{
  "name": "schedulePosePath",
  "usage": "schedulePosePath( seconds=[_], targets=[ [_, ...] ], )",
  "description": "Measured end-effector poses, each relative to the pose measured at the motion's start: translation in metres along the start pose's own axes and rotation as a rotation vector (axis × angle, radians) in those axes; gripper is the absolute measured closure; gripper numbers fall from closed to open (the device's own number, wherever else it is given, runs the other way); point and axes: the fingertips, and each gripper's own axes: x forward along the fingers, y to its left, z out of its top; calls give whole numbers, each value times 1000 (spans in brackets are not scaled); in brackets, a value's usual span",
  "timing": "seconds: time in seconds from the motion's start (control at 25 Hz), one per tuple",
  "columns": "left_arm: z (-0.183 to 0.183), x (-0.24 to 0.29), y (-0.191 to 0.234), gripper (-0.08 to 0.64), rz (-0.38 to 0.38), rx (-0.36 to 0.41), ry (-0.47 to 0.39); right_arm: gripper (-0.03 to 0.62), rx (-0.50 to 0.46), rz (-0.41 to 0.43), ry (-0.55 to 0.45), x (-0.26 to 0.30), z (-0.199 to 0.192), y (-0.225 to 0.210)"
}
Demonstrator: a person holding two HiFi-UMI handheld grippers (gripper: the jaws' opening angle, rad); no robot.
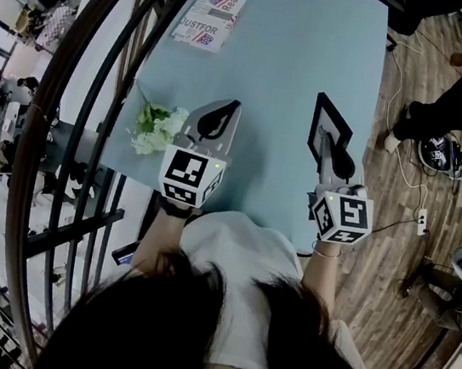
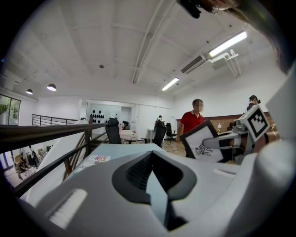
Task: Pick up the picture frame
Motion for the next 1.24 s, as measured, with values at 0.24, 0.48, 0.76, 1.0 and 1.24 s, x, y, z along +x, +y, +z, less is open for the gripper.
schedulePosePath(
  seconds=[0.24, 0.48, 0.76, 1.0, 1.24],
  targets=[
    [0, 0, -2, 502, -1, 1, -1, 578, -12, 5, 2, -1, 0, 0],
    [0, 0, -1, 502, 1, 2, 1, 578, -15, 11, 11, 0, -3, 1],
    [1, 1, -2, 502, 2, 1, 1, 578, -14, 12, 11, 0, -2, 0],
    [2, 2, -4, 502, 2, 3, 2, 578, -11, 14, 13, -1, -2, -3],
    [0, 2, -6, 502, 0, 5, 2, 578, -11, 14, 14, -2, -4, -3]
  ],
)
